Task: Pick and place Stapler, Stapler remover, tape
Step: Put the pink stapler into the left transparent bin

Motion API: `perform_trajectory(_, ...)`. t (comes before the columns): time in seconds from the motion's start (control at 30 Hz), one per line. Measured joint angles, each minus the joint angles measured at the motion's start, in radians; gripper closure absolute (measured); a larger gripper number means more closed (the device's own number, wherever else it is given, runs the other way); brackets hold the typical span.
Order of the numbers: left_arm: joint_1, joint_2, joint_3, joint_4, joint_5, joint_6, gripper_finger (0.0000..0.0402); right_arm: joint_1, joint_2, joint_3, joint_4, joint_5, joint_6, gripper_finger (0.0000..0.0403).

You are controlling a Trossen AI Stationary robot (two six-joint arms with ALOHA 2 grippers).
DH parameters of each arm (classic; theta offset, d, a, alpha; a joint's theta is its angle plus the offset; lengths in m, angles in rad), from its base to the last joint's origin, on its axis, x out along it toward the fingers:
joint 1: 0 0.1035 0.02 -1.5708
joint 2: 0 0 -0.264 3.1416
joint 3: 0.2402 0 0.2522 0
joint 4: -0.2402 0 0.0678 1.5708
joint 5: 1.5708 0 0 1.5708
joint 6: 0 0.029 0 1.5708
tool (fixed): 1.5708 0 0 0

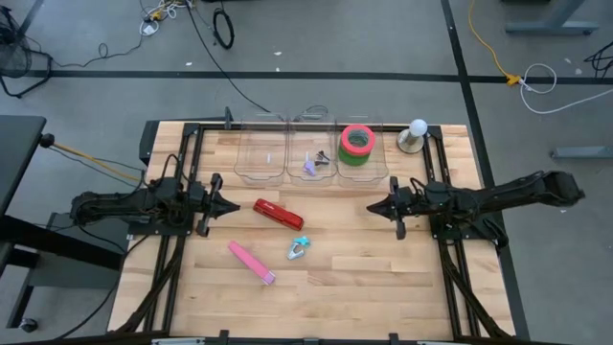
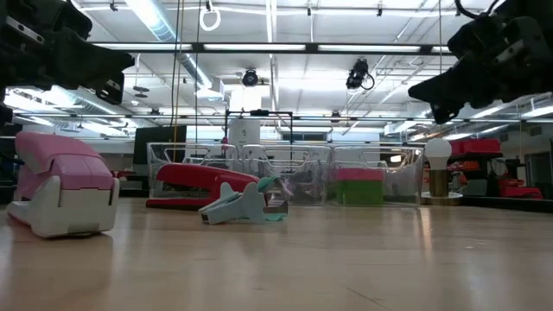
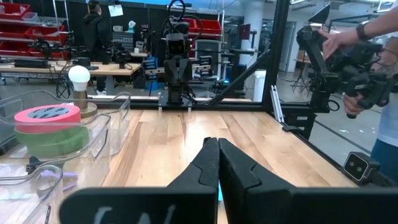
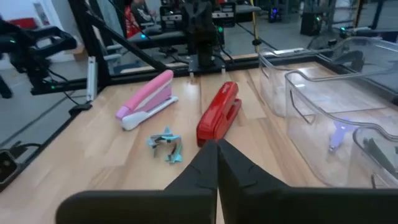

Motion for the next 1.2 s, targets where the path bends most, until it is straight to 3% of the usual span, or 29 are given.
perform_trajectory(0.7, 0.000, 0.000, 0.000, 0.000, 0.000, 0.000, 0.0399, 0.000, -0.179, -0.074, -0.033, -0.033, -0.035, 0.0401)
perform_trajectory(1.2, 0.000, 0.000, 0.000, 0.000, 0.000, 0.000, 0.0399, 0.000, -0.366, -0.074, -0.185, -0.032, -0.045, 0.0401)
